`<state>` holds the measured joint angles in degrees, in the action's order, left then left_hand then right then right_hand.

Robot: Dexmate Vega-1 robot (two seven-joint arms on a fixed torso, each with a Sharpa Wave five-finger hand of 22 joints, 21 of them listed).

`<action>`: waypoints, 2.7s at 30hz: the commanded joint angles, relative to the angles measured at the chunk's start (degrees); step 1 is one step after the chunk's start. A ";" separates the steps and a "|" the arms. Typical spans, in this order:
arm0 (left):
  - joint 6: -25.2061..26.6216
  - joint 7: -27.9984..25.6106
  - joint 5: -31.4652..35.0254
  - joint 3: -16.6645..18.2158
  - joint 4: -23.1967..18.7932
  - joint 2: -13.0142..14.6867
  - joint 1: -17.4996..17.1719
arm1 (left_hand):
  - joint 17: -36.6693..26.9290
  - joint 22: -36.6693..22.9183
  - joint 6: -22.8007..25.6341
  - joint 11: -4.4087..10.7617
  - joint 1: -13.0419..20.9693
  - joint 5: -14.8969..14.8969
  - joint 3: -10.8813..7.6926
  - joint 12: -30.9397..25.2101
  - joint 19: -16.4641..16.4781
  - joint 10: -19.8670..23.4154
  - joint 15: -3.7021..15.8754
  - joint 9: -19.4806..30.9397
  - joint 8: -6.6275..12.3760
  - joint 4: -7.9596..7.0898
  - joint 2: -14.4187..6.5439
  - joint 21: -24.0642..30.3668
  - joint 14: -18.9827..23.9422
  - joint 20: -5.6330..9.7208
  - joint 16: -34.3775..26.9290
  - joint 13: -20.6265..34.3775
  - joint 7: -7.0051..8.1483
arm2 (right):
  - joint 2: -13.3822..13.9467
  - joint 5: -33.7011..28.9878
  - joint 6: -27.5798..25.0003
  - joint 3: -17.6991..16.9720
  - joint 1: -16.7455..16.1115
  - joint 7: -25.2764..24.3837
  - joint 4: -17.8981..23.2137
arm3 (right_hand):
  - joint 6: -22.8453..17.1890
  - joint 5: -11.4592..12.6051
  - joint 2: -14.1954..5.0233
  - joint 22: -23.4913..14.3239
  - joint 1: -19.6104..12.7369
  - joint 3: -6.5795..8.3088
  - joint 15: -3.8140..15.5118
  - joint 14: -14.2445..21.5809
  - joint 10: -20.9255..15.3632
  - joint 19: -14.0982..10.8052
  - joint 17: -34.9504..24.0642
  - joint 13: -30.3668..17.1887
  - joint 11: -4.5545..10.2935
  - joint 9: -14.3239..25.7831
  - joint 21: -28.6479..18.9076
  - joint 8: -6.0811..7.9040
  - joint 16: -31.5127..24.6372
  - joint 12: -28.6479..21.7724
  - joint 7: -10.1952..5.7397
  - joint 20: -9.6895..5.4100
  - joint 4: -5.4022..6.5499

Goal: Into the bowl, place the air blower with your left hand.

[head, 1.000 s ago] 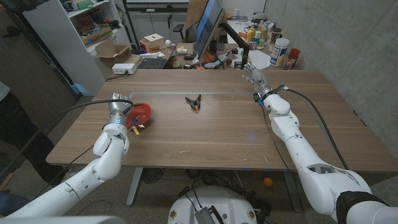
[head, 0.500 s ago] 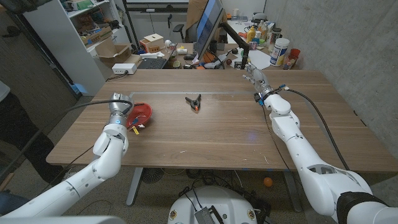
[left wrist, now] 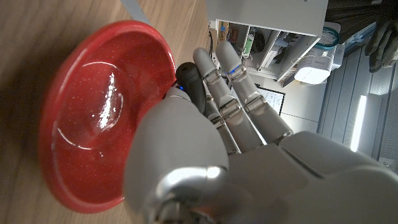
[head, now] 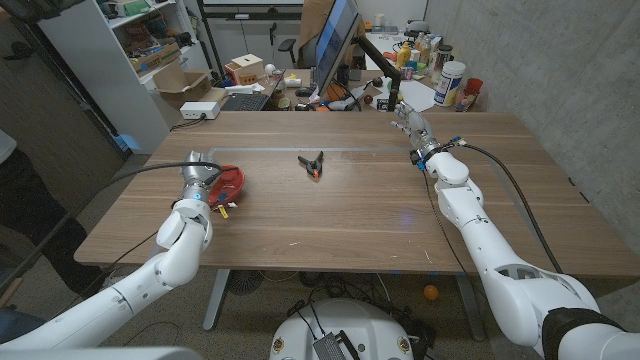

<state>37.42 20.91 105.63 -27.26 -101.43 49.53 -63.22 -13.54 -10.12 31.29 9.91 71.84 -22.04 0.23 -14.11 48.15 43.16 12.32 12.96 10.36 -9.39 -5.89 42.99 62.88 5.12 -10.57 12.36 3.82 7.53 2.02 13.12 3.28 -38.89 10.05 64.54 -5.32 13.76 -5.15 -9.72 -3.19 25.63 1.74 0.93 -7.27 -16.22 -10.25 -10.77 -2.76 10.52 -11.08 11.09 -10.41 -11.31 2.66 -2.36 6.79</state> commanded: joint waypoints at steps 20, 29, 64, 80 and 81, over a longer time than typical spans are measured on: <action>-3.03 4.32 7.93 -0.56 -1.11 -0.02 -0.45 | 2.30 -0.07 -6.89 -0.35 -15.66 -0.72 11.77 0.83 -3.75 -1.32 -0.28 -0.32 0.84 -0.78 6.73 -3.91 -8.05 -4.71 -0.87 0.78 1.78 | -0.23 0.27 1.48 -0.04 1.27 0.45 -2.78 | -0.44 0.48 -1.78 -0.28 -0.19 0.70 0.42 0.26 -0.30 -0.27 -0.17 -0.13 0.02 0.09 -0.29 -0.07 -0.29 0.04 -0.23 -1.60 -0.02; -2.92 4.47 8.05 0.41 -2.36 -0.09 -1.03 | 2.30 -0.09 -6.19 -0.68 -17.36 -1.00 13.04 0.93 -3.30 -1.30 -0.21 -0.45 1.17 -0.67 7.25 -4.12 -7.83 -4.57 -1.10 0.70 1.89 | -0.24 0.40 1.70 -0.17 1.34 0.48 -3.26 | -0.43 0.49 -1.87 -0.28 -0.20 0.76 0.51 0.26 -0.26 -0.25 -0.17 -0.13 0.01 0.09 -0.28 -0.08 -0.29 0.07 -0.17 -1.61 0.00; 4.31 -4.85 8.17 6.07 -5.88 -4.68 -4.38 | 2.28 -0.13 -2.26 -0.78 -20.76 -2.60 15.66 1.15 -3.64 -1.46 0.11 -0.90 2.09 -0.15 6.13 -5.67 -8.19 -4.86 -1.31 0.42 -0.47 | -0.11 0.57 1.94 -0.09 1.39 1.15 -3.17 | -0.44 0.46 -1.84 -0.28 -0.17 0.84 0.48 0.26 -0.30 -0.17 -0.20 -0.13 0.04 0.10 -0.26 -0.08 -0.30 0.07 -0.18 -1.72 0.07; 7.86 -11.76 6.02 7.96 -6.36 -7.04 -4.87 | 2.36 -0.11 -1.26 -1.22 -22.51 -3.49 17.32 1.52 -4.77 -2.43 -0.56 -1.08 1.73 0.03 5.81 -7.16 -11.44 -6.22 -0.43 0.27 -2.87 | 0.24 0.54 1.07 -0.04 0.43 1.32 -0.64 | -0.44 0.46 -1.80 -0.28 -0.16 0.86 0.43 0.23 -0.29 -0.13 -0.20 -0.13 0.05 0.10 -0.26 -0.09 -0.28 0.08 -0.23 -1.69 0.08; 8.20 -12.54 5.99 8.04 -6.31 -7.16 -4.86 | 2.37 -0.11 -1.26 -1.52 -22.59 -3.55 17.39 1.53 -4.90 -2.44 -0.80 -1.09 1.68 0.05 5.75 -7.28 -11.77 -6.42 -0.36 0.26 -2.94 | 0.24 0.59 0.98 -0.08 0.34 1.33 -0.47 | -0.45 0.46 -1.80 -0.28 -0.15 0.86 0.42 0.25 -0.27 -0.14 -0.20 -0.13 0.04 0.10 -0.26 -0.08 -0.29 0.08 -0.23 -1.68 0.08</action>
<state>43.21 13.32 113.13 -20.44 -107.25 43.75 -67.71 -11.20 -10.15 29.79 8.58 49.68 -25.12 17.12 -12.70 43.44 40.90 7.21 11.71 12.36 -9.38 -0.07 35.99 51.85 -0.67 -11.19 12.50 1.30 7.57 2.57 14.76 3.23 -37.84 11.27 62.44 -5.32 13.94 -5.15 -9.72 -3.19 26.19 1.74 0.93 -7.26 -16.22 -10.25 -10.77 -2.76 10.51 -11.08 11.09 -10.41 -11.31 2.66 -2.36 6.88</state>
